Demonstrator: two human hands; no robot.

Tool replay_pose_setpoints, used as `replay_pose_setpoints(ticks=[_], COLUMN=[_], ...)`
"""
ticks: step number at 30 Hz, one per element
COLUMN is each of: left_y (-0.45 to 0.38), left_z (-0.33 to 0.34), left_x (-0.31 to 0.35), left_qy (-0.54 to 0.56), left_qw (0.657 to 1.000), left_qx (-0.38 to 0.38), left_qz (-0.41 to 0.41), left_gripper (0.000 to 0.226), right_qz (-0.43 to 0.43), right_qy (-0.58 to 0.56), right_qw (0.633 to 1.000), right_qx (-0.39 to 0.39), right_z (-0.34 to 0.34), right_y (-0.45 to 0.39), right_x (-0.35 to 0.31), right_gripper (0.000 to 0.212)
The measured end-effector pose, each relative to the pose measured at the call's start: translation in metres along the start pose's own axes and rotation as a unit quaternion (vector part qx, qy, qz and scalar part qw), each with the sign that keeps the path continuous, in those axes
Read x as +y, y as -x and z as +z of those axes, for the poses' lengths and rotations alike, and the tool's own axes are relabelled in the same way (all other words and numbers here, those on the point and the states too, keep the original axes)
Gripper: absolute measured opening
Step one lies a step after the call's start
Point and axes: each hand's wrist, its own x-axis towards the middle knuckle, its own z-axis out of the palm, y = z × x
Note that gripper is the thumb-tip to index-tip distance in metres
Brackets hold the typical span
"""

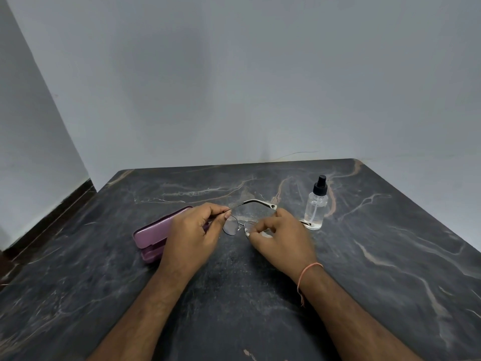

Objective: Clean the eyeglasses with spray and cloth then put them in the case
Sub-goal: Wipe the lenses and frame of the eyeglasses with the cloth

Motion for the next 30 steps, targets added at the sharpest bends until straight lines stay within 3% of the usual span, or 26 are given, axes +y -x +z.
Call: replay_pose_setpoints(ticks=[5, 19, 22, 27, 30], left_y=[0.000, 0.000, 0.000, -0.002, 0.000], left_z=[-0.001, -0.001, -0.002, 0.000, 0.004], left_x=[0.000, -0.005, -0.005, -0.003, 0.000], left_qy=[0.003, -0.007, -0.007, -0.013, -0.001], left_qw=[1.000, 0.999, 0.999, 0.998, 0.999], left_qx=[-0.005, 0.018, 0.024, 0.045, 0.047], left_qz=[0.002, -0.039, -0.040, -0.029, -0.015], left_gripper=[0.015, 0.013, 0.014, 0.017, 0.017], right_qz=[0.008, -0.009, -0.026, -0.030, -0.076], right_qy=[0.066, 0.043, -0.004, -0.182, -0.156], right_qw=[0.998, 0.999, 0.999, 0.979, 0.975], right_qx=[0.008, -0.015, 0.029, 0.086, 0.138], right_z=[0.003, -0.004, -0.009, -0.006, -0.003], right_y=[-0.002, 0.006, 0.009, 0.009, 0.008], right_x=[0.002, 0.001, 0.000, -0.010, -0.012], right_gripper=[0.023, 0.015, 0.013, 0.006, 0.006])
